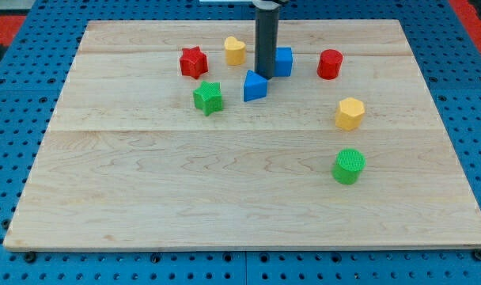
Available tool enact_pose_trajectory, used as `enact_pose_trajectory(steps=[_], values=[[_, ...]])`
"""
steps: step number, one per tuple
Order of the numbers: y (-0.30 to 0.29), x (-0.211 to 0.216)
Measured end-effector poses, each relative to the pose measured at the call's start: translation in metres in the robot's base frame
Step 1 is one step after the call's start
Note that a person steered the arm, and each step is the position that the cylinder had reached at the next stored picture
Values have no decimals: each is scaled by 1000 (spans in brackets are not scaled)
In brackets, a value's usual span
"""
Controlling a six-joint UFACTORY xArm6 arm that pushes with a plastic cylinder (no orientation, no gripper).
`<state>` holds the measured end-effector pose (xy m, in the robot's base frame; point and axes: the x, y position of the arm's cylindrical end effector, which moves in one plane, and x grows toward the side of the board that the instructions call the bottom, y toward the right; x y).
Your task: Push the blue cube to the top right of the red circle
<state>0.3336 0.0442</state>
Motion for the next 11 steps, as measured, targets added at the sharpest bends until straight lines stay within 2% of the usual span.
enact_pose_trajectory(steps=[2, 4, 5, 7, 9, 10, 11], values=[[18, -67], [1, -85], [52, -86], [94, -95], [93, -68], [74, -74], [119, -138]])
